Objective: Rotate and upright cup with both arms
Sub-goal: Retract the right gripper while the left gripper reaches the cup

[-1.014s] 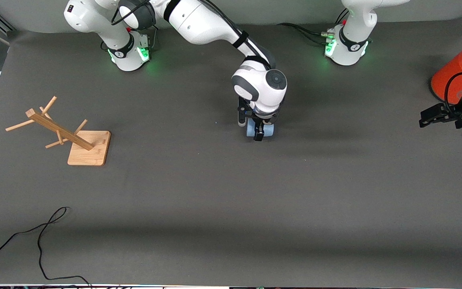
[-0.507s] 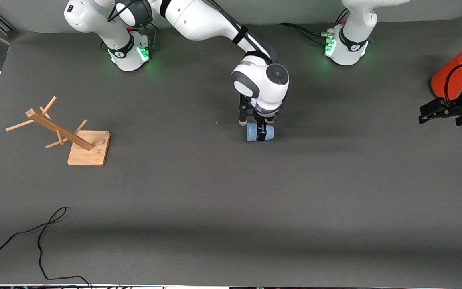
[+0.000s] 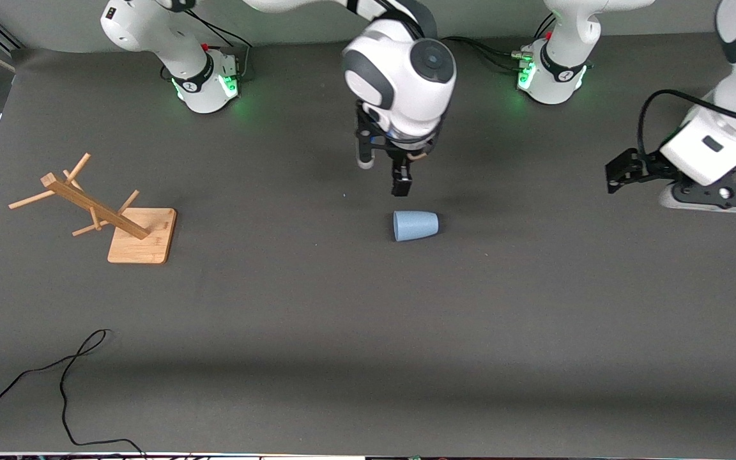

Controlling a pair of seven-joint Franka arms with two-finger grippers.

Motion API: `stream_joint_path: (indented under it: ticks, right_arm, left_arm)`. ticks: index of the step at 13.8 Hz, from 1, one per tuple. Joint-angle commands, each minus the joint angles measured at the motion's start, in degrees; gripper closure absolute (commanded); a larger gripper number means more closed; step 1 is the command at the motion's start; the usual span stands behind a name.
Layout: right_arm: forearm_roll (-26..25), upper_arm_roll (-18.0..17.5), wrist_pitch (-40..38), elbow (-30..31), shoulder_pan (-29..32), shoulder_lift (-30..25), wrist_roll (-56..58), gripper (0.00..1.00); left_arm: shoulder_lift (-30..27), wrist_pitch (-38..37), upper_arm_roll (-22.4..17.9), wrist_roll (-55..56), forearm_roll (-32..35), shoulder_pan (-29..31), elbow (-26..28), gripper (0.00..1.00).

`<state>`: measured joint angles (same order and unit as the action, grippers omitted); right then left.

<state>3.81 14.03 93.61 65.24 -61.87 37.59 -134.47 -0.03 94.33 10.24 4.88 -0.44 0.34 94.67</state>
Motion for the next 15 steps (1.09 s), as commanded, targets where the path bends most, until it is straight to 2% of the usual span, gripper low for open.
stream_joint_path:
  ticks: [1, 4, 6, 8, 10, 15]
  right_arm:
    - [0.06, -0.06, -7.8, 2.44, 4.81, -7.34, 14.09, 0.0]
    - [-0.38, 0.38, -12.04, 3.31, 11.48, -13.58, 29.47, 0.0]
    - [-0.64, 1.17, -14.24, 4.37, 14.83, -16.92, 40.11, 0.0]
    - [-0.64, 2.31, -15.12, 5.77, 19.56, -20.09, 51.96, 0.0]
    - [-0.64, 2.14, -14.78, 8.75, 25.19, -24.13, 64.45, 0.0]
    - [-0.64, 1.7, -10.66, 16.05, 39.08, -31.43, 93.19, 0.0]
  left_arm:
    - [0.73, 0.24, 1.53, 2.41, -0.27, -0.34, -0.72, 0.0]
    - [2.92, 3.04, 3.11, 6.19, -0.27, -0.78, -0.89, 0.0]
    - [7.04, 3.75, 3.47, 10.03, -0.09, -2.7, -4.82, 0.0]
    - [13.01, 3.75, 3.47, 13.13, 2.27, -7.43, -9.84, 0.0]
    - [18.99, 3.93, 3.38, 18.63, 7.44, -13.58, -13.88, 0.0]
    - [39.72, 1.65, 2.94, 36.57, 24.84, -30.63, -32.06, 0.0]
